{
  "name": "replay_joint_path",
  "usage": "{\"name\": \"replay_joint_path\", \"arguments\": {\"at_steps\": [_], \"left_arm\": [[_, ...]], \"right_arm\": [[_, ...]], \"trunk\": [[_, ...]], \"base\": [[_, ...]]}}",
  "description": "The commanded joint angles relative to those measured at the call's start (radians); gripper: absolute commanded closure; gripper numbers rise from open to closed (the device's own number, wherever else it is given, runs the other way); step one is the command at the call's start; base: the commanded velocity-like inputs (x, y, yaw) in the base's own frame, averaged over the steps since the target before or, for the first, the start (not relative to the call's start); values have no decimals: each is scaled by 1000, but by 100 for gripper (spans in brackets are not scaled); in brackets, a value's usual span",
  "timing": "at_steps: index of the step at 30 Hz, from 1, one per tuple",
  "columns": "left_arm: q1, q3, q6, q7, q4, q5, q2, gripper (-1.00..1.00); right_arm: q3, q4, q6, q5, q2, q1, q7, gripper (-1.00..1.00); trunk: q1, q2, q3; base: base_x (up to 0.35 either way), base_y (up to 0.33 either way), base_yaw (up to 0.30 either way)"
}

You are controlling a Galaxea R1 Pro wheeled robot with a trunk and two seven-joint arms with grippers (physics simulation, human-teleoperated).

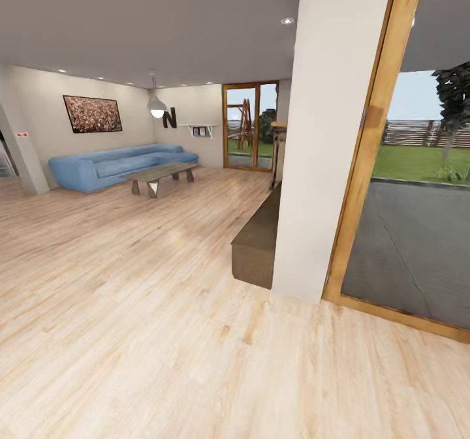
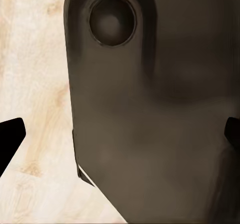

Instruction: In the kitchen, take the Vidalia onion out of the sink, dice it on the chopping board with the paring knife, put the diced onion into the bowl on the countertop, then place both the paring knife and the chopping board into the sink.

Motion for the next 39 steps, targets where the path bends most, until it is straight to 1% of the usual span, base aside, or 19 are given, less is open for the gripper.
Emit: {"name": "replay_joint_path", "arguments": {"at_steps": [1, 4, 7, 10, 13, 23, 39], "left_arm": [[0, 0, 0, 0, 0, 0, 0, -100], [0, 3, 4, -3, 4, -3, 2, -100], [0, 3, 3, -2, 4, -3, 2, -100], [2, 3, -1, -1, 3, -2, 4, -100], [3, 3, -5, 0, 3, -2, 6, -100], [3, 3, -6, 0, 3, -2, 11, -100], [3, 3, -6, 0, 3, -2, 11, -100]], "right_arm": [[0, 0, 0, 0, 0, 0, 0, -100], [5, -17, 0, -1, 15, -17, -3, -100], [5, -18, 0, 0, 17, -29, -3, -100], [5, -25, -6, -1, 29, -34, -3, -100], [6, -29, -22, -1, 35, -36, -3, -100], [5, -31, -77, -2, 38, -38, -3, -100], [3, -32, -82, 1, 37, -38, -6, -100]], "trunk": [[0, 0, 0], [0, 0, 0], [0, 0, 0], [0, 0, 0], [0, 0, 0], [0, 0, 0], [0, 0, 0]], "base": [[0, 0, 0], [0, 0, 0], [0, 0, 0], [0, 0, 0], [0, 0, 0], [0, 0, 0], [0, 0, 0]]}}
